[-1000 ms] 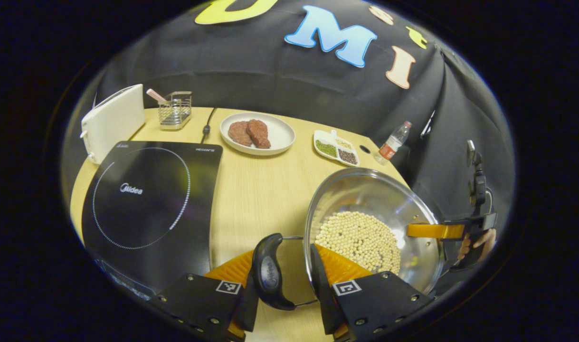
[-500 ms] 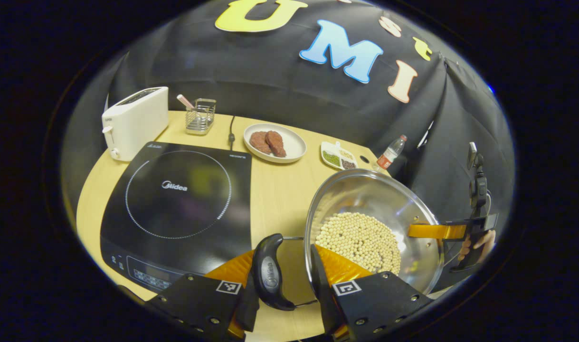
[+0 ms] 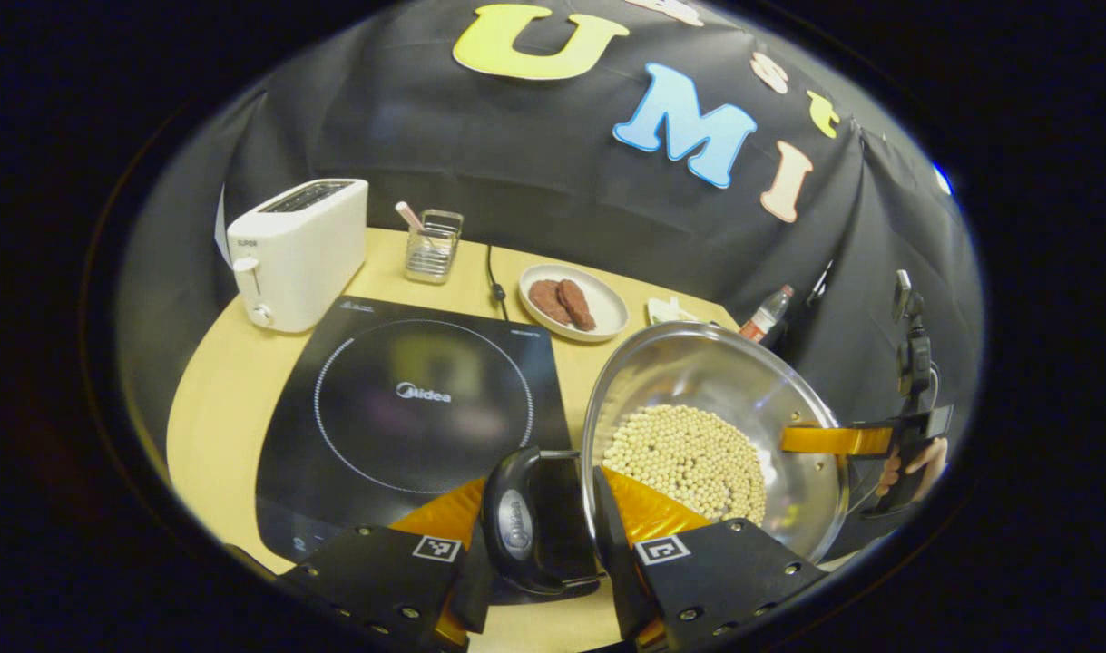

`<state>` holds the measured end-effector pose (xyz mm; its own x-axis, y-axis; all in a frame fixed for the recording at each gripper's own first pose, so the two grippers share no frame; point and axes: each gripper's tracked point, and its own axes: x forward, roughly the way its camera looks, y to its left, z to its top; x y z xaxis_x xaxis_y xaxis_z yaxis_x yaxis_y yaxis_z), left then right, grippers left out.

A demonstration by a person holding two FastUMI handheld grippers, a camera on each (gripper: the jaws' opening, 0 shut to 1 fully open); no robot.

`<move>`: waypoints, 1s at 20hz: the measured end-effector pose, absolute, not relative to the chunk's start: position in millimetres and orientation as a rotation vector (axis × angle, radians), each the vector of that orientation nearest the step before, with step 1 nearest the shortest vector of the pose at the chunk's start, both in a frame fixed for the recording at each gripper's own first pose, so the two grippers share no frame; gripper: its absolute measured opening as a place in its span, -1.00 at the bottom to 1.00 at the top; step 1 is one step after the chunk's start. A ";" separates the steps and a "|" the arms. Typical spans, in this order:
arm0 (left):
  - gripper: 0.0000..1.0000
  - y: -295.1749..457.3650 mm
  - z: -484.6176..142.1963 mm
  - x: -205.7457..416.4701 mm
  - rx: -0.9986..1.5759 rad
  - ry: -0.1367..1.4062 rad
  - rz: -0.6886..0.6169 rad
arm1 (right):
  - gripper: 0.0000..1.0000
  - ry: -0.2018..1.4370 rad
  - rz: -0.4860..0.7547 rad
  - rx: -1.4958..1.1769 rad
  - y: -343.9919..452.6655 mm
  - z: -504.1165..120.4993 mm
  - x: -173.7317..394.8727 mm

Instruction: First push the handle of the pot to place it horizontally, then grasp the pot with both hands and set it on the induction cooktop.

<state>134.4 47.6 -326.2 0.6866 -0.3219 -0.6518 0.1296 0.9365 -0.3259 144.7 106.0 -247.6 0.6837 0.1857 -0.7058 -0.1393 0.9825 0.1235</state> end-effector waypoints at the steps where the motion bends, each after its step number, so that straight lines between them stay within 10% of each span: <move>1: 0.09 56.2 -326.2 137.5 -0.262 0.773 -0.253 | 0.13 0.801 0.186 0.064 113.6 -247.9 147.9; 20: 0.09 199.9 -342.8 180.0 -0.233 0.755 -0.151 | 0.05 0.866 0.207 0.183 241.6 -271.3 185.4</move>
<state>180.0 199.9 -342.8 0.7190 -0.2183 -0.6599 0.0519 0.9636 -0.2623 185.4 241.6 -271.3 0.6299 0.2540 -0.7339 -0.1059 0.9643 0.2429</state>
